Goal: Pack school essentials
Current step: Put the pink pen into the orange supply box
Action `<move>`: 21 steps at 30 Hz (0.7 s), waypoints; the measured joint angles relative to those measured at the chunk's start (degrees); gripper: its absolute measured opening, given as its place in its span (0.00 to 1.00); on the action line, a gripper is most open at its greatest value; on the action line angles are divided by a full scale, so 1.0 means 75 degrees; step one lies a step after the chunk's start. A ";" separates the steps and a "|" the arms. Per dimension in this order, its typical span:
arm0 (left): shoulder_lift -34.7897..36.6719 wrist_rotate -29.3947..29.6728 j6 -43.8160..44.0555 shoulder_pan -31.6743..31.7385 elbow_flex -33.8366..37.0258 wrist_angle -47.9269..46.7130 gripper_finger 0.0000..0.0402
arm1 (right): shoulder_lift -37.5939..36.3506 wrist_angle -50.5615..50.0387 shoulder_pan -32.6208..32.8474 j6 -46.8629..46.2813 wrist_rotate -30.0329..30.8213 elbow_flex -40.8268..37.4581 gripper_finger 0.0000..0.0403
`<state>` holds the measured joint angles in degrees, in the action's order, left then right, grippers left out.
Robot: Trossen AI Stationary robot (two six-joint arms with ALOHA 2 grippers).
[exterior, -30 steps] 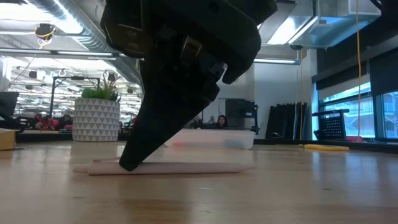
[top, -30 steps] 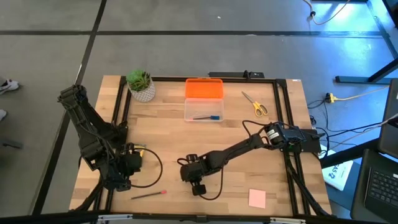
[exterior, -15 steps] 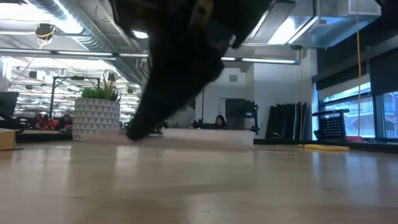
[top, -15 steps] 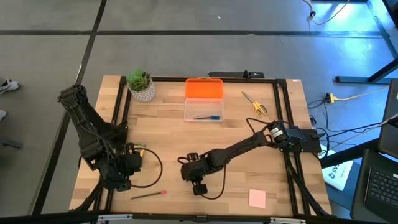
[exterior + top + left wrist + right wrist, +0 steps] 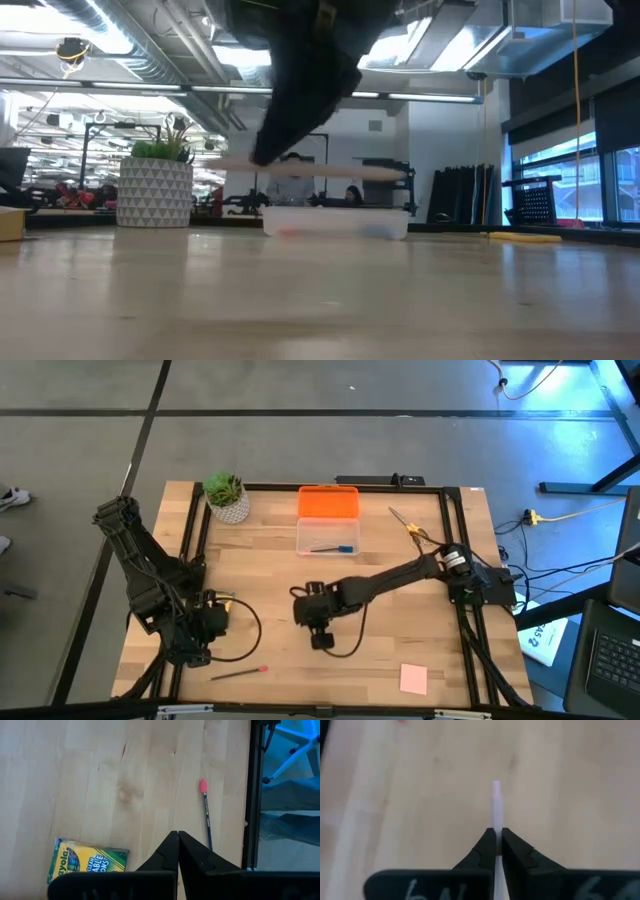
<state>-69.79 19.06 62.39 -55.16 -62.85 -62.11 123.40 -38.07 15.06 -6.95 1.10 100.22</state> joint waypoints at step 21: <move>0.0000 0.0247 0.0032 0.0015 0.0000 0.0007 0.00 | -0.0808 -0.1262 -0.2260 0.2001 0.0629 0.0003 0.05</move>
<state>-69.79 20.91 62.63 -55.04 -62.85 -62.06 117.34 -47.54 -1.89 8.06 5.82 100.25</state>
